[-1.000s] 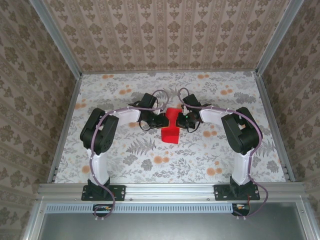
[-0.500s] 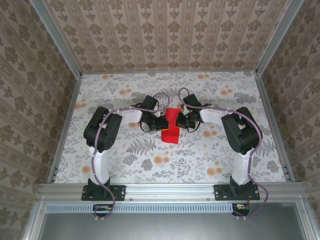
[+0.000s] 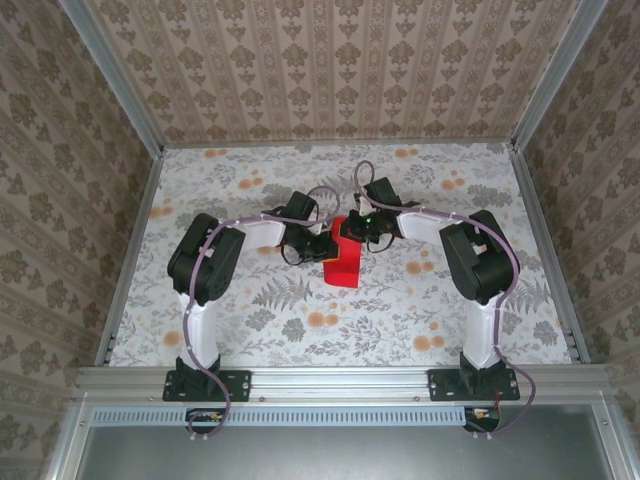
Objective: Fold a paper plane with a square sheet of paper (fold left side to right side)
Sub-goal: Hold the square sheet of paper at the center of the table, then first fold the square sheet of paper in half at the center of the table.
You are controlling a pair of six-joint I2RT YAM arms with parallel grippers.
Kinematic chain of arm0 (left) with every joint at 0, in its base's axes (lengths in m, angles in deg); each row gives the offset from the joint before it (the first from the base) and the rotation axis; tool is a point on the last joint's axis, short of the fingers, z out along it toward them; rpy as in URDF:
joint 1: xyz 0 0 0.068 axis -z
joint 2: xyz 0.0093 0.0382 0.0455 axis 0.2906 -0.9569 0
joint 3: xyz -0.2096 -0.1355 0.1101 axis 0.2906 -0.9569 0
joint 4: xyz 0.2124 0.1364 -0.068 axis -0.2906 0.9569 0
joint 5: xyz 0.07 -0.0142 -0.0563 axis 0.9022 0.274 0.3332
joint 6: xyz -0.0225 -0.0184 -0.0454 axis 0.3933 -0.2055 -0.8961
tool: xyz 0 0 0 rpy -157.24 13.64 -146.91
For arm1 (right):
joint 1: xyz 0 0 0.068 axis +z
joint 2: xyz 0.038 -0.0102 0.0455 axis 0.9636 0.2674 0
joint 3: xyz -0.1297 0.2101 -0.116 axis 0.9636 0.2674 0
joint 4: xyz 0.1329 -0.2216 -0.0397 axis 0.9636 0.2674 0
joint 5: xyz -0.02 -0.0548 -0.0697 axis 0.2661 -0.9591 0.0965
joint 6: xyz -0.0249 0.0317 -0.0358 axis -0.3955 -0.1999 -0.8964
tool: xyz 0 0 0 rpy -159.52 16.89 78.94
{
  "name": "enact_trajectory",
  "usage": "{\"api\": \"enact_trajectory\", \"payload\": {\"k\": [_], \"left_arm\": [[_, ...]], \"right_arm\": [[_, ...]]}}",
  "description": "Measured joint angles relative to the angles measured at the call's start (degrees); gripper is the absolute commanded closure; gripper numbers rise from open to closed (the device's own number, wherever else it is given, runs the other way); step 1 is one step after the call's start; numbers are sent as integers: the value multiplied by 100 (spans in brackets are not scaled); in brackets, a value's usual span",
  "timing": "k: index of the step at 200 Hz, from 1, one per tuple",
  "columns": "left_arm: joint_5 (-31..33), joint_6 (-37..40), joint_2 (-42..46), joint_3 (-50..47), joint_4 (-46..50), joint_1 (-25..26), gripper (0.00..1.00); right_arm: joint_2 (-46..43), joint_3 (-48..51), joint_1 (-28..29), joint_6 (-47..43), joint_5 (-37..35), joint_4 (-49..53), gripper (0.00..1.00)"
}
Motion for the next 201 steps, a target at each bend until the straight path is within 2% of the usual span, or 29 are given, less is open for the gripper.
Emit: {"api": "enact_trajectory", "payload": {"k": [80, 201], "left_arm": [[24, 2, 76, -122, -133, 44, 89], [-131, -83, 1008, -1554, -533, 323, 89]], "right_arm": [[531, -525, 13, -116, -192, 649, 98], [682, -927, 33, -439, -175, 1362, 99]]}}
